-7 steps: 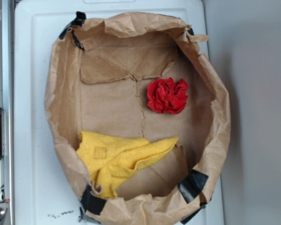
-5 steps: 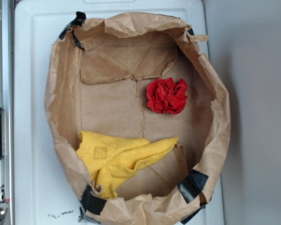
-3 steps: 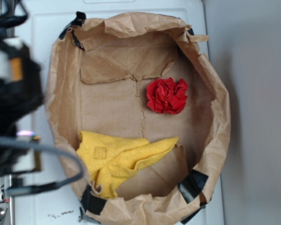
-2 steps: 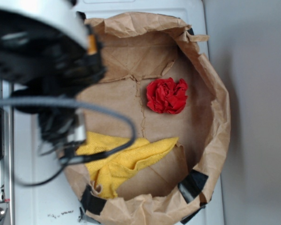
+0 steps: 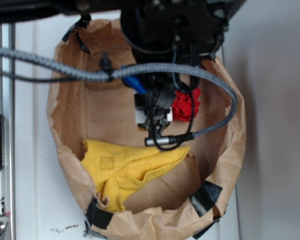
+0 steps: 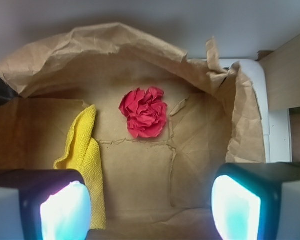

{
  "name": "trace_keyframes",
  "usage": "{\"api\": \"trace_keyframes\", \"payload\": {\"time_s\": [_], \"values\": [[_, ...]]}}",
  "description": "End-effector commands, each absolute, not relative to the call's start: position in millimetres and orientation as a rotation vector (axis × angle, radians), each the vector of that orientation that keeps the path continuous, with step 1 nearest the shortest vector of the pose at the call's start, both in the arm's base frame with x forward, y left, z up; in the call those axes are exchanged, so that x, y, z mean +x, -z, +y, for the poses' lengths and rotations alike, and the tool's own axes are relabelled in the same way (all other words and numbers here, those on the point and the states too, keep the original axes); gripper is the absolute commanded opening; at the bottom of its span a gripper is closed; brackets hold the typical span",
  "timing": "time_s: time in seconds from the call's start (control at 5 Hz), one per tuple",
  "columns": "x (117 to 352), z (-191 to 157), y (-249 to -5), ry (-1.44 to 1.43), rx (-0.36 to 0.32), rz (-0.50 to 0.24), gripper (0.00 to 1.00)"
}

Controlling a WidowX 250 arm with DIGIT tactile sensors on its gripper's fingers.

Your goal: Grab the red paper.

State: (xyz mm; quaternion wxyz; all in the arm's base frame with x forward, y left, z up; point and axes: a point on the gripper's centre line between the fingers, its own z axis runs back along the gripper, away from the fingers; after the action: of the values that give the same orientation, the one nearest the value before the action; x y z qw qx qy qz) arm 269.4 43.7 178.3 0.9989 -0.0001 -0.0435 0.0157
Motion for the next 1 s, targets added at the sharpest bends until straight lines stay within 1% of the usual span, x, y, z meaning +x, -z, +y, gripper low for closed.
{"api": "trace_keyframes", "payload": {"time_s": [0.0, 0.2, 0.4, 0.6, 0.8], "values": [[278, 37, -166, -0.013, 0.012, -0.162, 1.00], [273, 29, -138, 0.027, 0.008, -0.188, 1.00], [281, 26, -115, 0.048, 0.011, -0.179, 1.00], [298, 30, -103, 0.039, 0.029, -0.172, 1.00], [312, 39, -102, 0.020, 0.023, -0.174, 1.00]]}}
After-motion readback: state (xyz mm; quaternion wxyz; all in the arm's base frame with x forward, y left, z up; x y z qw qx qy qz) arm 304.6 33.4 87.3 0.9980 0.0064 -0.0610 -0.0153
